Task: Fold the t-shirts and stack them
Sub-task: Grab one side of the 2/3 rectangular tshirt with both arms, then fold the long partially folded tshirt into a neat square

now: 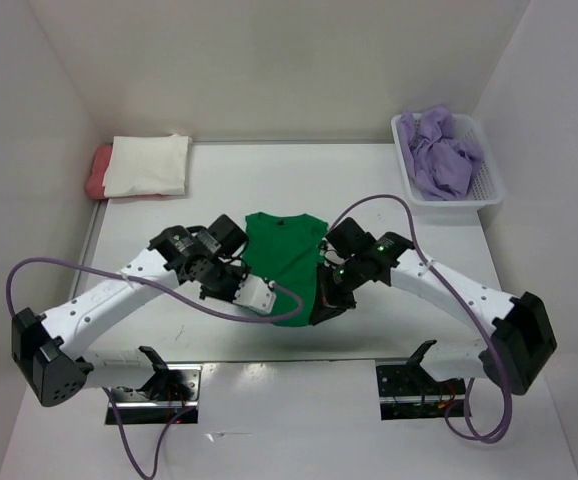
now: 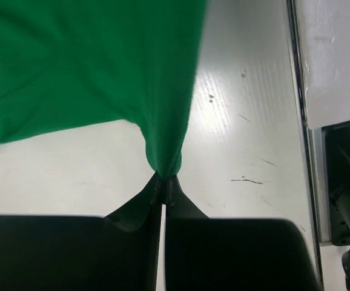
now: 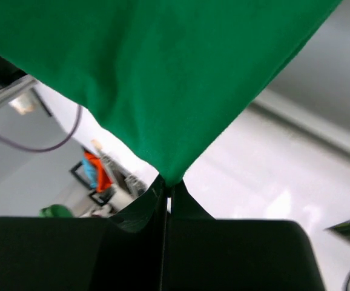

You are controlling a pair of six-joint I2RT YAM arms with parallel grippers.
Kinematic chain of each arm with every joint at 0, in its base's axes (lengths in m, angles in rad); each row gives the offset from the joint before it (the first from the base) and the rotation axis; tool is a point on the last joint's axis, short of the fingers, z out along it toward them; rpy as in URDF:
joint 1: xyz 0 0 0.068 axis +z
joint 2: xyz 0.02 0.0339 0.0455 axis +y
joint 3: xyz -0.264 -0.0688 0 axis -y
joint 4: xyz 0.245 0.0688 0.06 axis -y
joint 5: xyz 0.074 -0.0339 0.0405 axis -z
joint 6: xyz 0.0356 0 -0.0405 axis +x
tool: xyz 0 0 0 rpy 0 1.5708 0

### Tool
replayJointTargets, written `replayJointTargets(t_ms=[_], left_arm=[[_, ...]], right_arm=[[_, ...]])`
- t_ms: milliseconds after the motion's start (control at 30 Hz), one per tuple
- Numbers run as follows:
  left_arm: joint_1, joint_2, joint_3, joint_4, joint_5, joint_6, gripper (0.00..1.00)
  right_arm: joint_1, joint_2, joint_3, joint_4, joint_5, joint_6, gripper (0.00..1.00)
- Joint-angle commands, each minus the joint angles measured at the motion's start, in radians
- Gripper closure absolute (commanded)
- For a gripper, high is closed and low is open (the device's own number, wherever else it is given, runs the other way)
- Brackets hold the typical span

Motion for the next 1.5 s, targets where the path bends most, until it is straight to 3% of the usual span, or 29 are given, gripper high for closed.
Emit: replayJointTargets(t_ms=[0,200,300,533,667,1033,1267,1467], left_arm=[[-0.003,-0.004,0.149,-0.140,0.095,-0.128,1.00],[0.116,0.085,0.288,-0.082,0.095,-0.177,1.00],[0.184,0.162,0.322,-0.013,0.068,-0.188,1.00],[0.245,0.311,0.376,0.156,0.022,-0.244,1.00],[0.278,0.381,0.408,0.257,-0.018,-0.267,1.00],[0.287,0.420,0.280,0.479,-0.118,-0.285,1.00],[0.296,0.476,0.240,0.613,-0.176,-0.306,1.00],[0.368,0.670,0.483,0.524,-0.129,-0.363,1.00]], right_arm=[[0.013,-0.089,0.064,-0.089,-0.046,0.121,1.00],[-0.036,-0.080,0.122,-0.089,-0.103,0.106,1.00],[-0.219,-0.035,0.174,-0.125,-0.123,-0.023,1.00],[-0.364,0.170,0.312,-0.179,-0.125,-0.233,1.00],[-0.418,0.290,0.371,-0.152,-0.125,-0.270,1.00],[-0.493,0.496,0.454,-0.023,-0.184,-0.301,1.00],[-0.541,0.578,0.504,0.091,-0.197,-0.237,0.99],[-0.551,0.646,0.539,0.144,-0.197,-0.204,0.99]])
